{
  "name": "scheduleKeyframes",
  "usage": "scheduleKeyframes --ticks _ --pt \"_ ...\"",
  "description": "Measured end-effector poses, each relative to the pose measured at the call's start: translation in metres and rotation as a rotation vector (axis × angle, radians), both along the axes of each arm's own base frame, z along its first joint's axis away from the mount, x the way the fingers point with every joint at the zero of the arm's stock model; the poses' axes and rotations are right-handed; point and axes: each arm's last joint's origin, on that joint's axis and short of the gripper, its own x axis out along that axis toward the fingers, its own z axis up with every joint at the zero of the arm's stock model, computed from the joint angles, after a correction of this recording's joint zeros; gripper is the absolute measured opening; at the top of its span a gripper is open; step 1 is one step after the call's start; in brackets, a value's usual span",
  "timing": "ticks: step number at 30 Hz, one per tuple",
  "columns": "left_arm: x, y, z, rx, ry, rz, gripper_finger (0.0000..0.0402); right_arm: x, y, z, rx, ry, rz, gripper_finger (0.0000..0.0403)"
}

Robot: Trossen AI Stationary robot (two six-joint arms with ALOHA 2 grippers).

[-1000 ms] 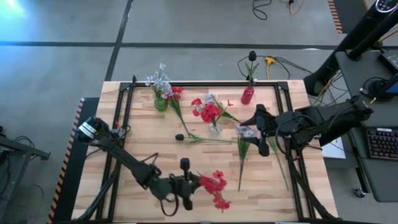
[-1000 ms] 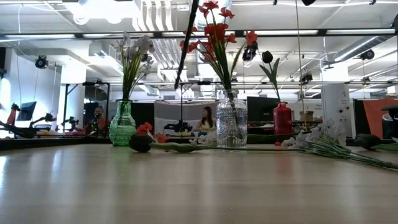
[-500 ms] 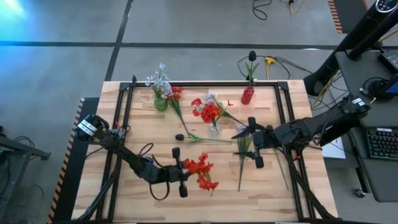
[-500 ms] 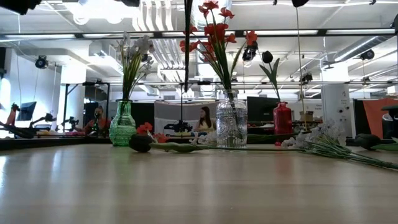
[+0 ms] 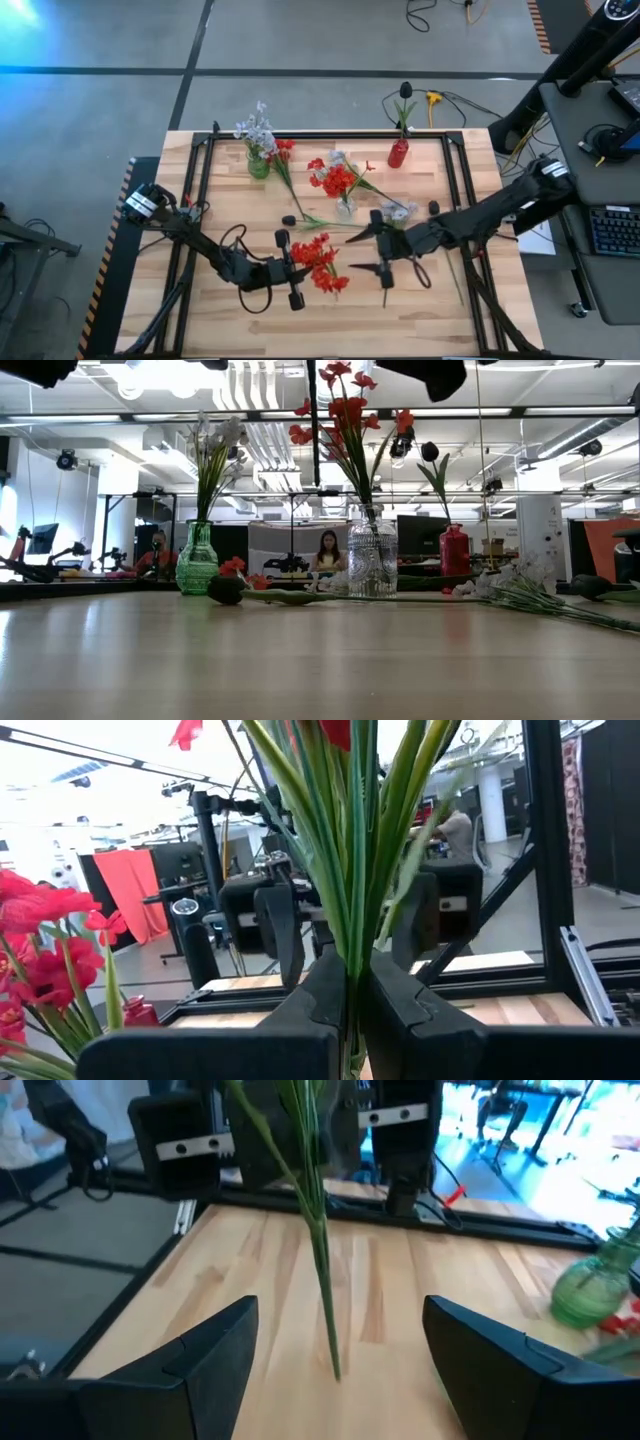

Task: Sort flowers into vase by color
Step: Put the bottom red flower into the transparent vase

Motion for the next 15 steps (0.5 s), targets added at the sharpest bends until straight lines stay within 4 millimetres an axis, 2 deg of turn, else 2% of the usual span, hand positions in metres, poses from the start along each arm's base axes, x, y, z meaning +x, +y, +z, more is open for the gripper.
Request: scheduleKeyframes --ticks 9,15 --pt "0.002 0.003 0.000 0.000 0.000 0.009 0.0000 0.026 0.003 -0.015 0.010 -0.127 -0.024 0.0262" --pt "0.002 0.004 -0.001 0.002 0.002 0.011 0.0000 0.033 0.000 -0.021 0.017 -0.161 -0.036 0.0253"
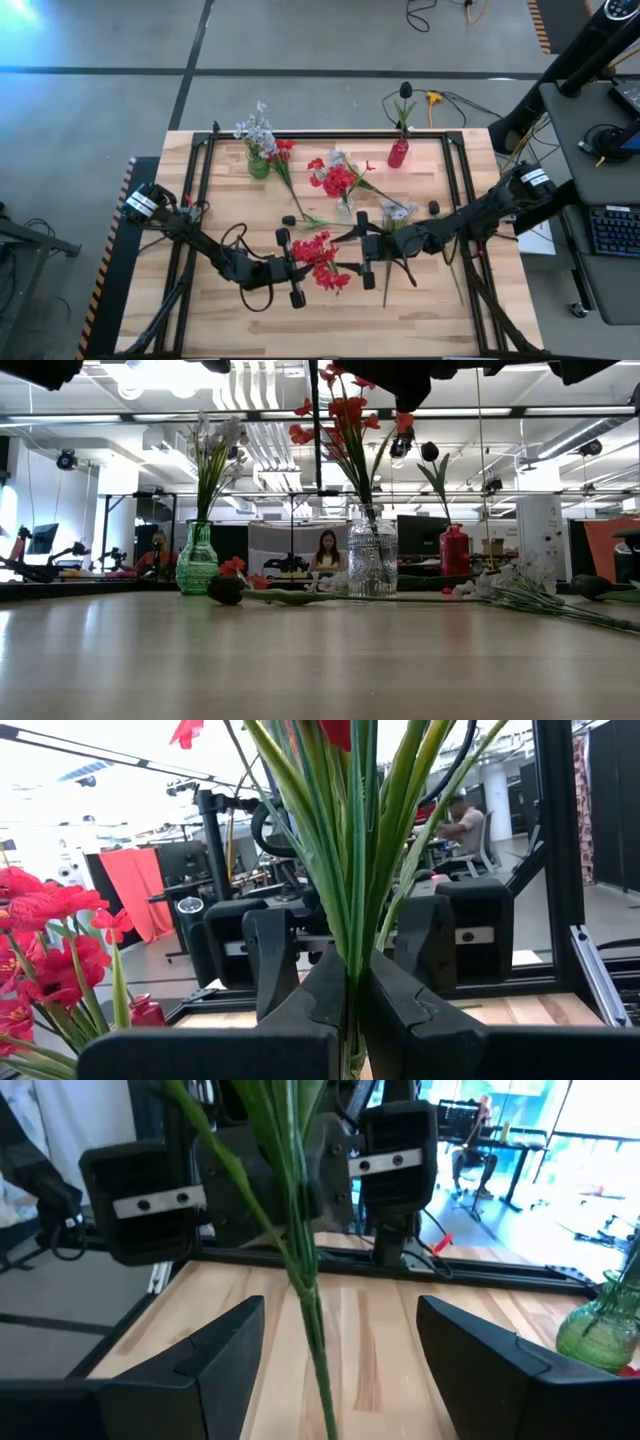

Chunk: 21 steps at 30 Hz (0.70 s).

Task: Sort flowers into vase by color
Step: Put the bottom red flower into the transparent vase

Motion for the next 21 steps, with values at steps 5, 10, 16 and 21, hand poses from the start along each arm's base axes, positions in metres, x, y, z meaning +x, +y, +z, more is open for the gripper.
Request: scheduleKeyframes --ticks 5,10,16,21 --pt "0.001 0.002 0.000 0.002 0.004 0.007 0.0000 0.003 0.002 -0.001 0.005 -0.011 0.019 0.0249" --pt "0.006 0.007 -0.006 -0.009 0.012 0.021 0.0000 0.014 0.005 -0.005 -0.037 0.002 0.030 0.0249" --pt "0.007 0.008 -0.008 -0.001 0.020 0.026 0.0000 0.018 0.006 -0.005 -0.056 0.017 0.023 0.0249" --pt "0.007 0.007 -0.008 0.000 0.021 0.025 0.0000 0.016 0.005 -0.002 -0.058 0.025 0.023 0.0249"
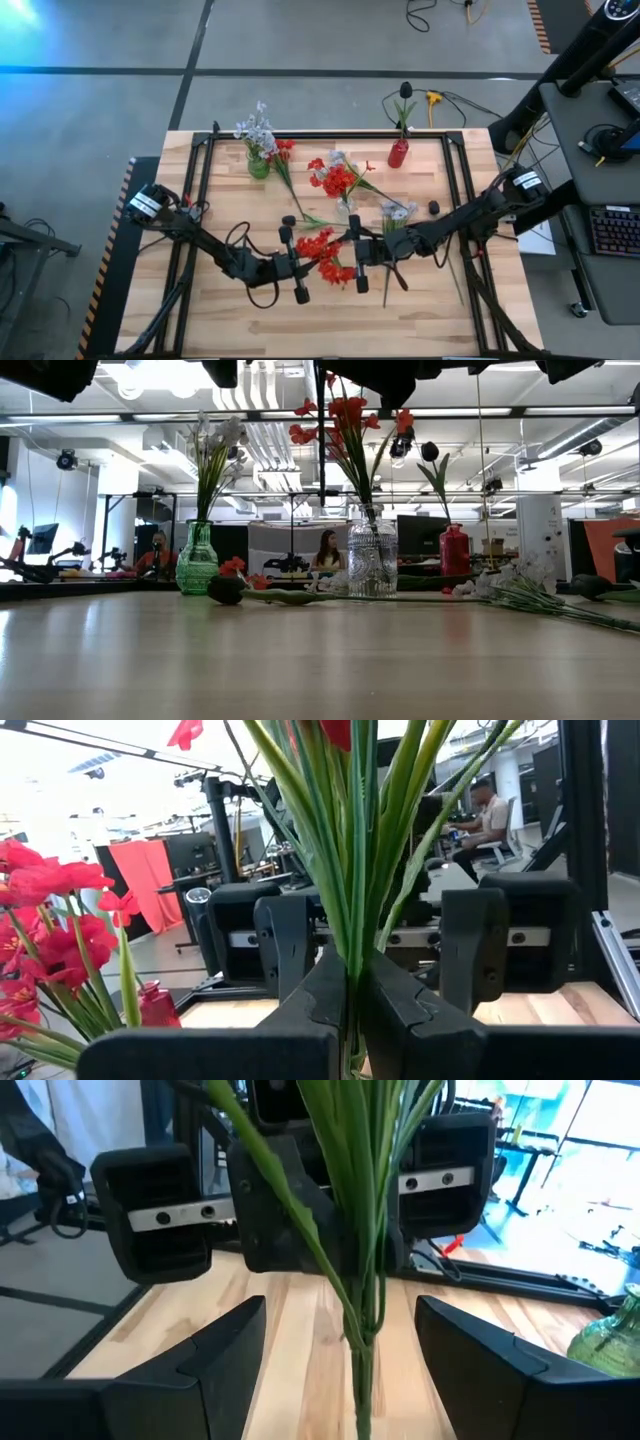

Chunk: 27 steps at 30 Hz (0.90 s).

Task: Sort flowers into vase by color
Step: Put the bottom red flower into the transparent vase

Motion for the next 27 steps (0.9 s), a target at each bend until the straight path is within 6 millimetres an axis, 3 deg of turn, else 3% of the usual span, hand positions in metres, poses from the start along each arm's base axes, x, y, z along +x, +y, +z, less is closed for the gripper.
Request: scheduleKeyframes --ticks 27 --pt "0.0001 0.0000 0.0001 -0.007 -0.002 -0.001 0.0009 -0.0002 -0.0001 -0.0017 -0.007 0.017 0.000 0.0160"
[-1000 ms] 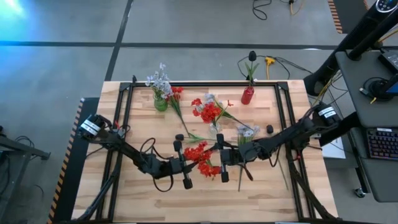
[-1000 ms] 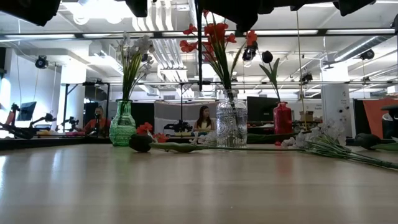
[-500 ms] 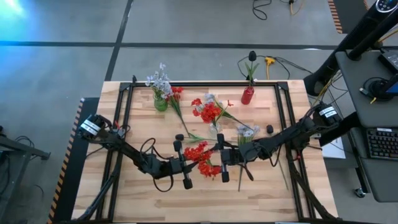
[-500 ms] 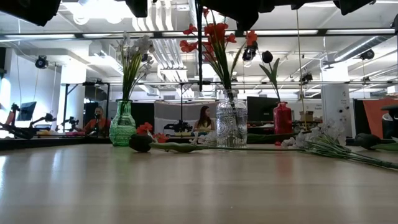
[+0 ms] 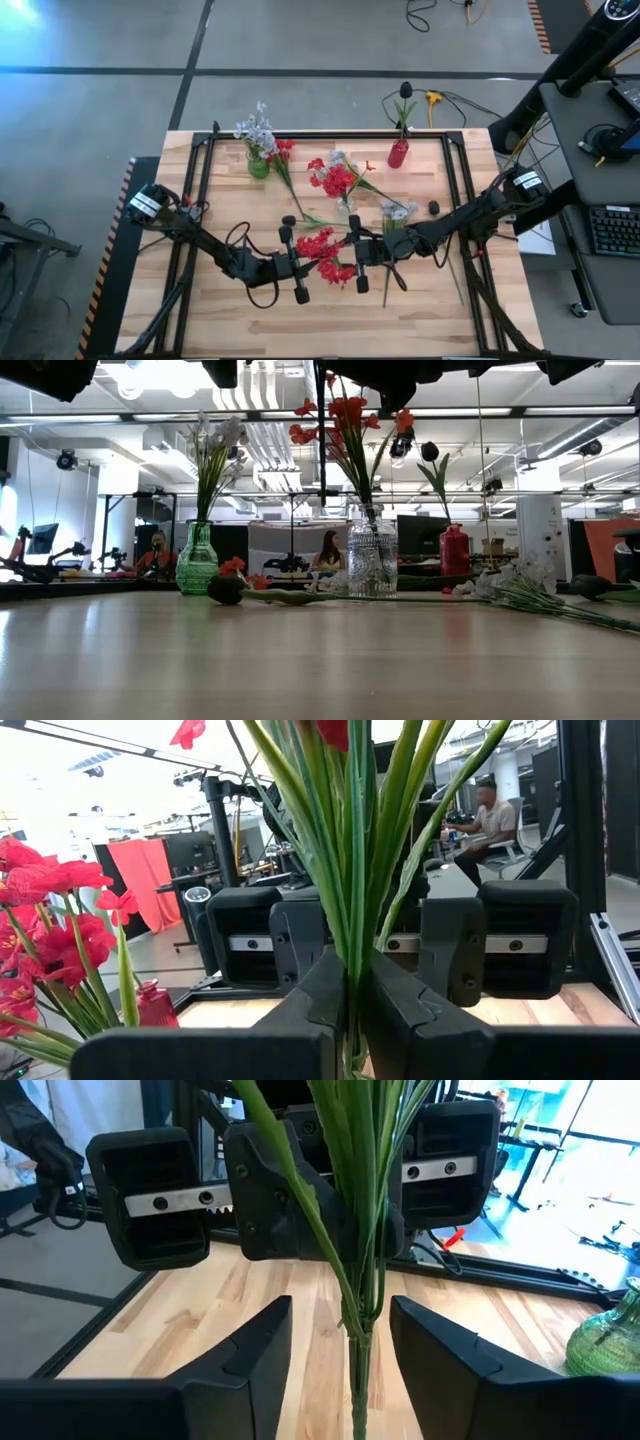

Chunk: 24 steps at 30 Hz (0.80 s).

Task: Sort flowers into vase by color
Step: Put the bottom red flower into the transparent vase

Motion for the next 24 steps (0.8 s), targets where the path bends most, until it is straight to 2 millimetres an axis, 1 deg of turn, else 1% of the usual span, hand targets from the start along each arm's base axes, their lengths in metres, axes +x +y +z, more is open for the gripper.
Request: scheduleKeyframes --ticks 20,24 --pt "0.0000 0.0000 -0.0001 0.000 0.001 0.001 0.0010 0.0012 -0.0036 0.0002 -0.001 -0.002 -0.011 0.0041" --pt "-0.0003 0.0003 0.0000 -0.024 -0.002 0.020 0.0019 0.0012 -0.0038 0.0000 -0.010 -0.001 -0.014 0.0017"
